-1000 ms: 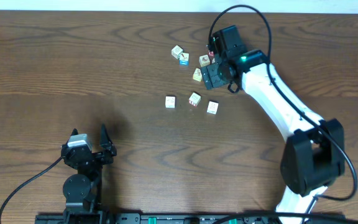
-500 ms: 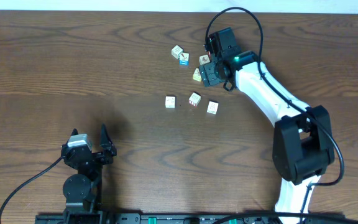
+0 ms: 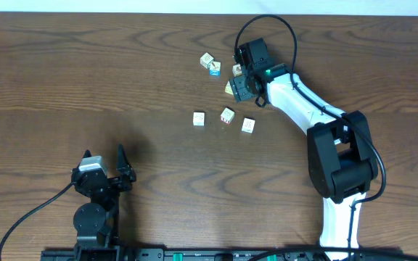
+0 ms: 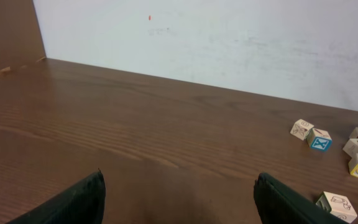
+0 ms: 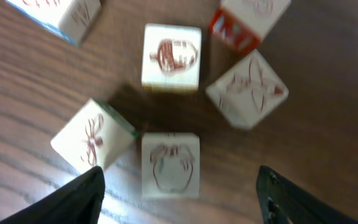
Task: Lift 5 blocks
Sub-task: 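Lower the right gripper onto the apple block and close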
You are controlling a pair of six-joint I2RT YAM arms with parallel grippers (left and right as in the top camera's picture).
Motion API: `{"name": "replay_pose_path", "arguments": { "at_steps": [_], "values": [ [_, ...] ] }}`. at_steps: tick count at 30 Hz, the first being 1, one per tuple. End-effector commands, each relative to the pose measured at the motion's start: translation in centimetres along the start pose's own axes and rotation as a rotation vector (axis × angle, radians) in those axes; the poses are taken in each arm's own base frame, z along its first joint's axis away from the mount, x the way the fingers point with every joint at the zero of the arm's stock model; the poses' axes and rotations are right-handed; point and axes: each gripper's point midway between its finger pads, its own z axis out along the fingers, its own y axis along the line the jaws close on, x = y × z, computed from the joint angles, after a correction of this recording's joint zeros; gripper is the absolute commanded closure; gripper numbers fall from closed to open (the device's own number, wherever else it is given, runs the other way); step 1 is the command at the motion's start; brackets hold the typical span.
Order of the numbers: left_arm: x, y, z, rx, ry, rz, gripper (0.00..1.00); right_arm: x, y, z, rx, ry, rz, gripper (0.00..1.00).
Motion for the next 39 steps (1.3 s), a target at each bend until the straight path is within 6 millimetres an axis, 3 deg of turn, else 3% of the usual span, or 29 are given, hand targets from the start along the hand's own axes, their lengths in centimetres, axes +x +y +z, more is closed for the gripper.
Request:
{"name": "replay_pose_path", "arguments": {
  "at_steps": [1,16,27,39],
  "values": [
    [1.8,0.4,0.1,-0.013,0.049,0.020,0.23,-1.1,-0.9,0.3,0.008,-0.033,-0.005,0.29],
    [1.8,0.4,0.1,-0.016,0.049,0.020,0.23,-0.7,0.2,0.4,-0.051,-0.020,-0.008,0.36],
    [1.8,0.4,0.1,-0.016,0.049,0.020,0.23,1.2,0.4,2.7,-0.050,0.039,-0.034,0.40],
    [1.7,0.4,0.1,-0.015,0.046,0.020,0.23,0.3,-0.5,2.8,-0.024,0.000,-0.034,0.55]
  ]
}}
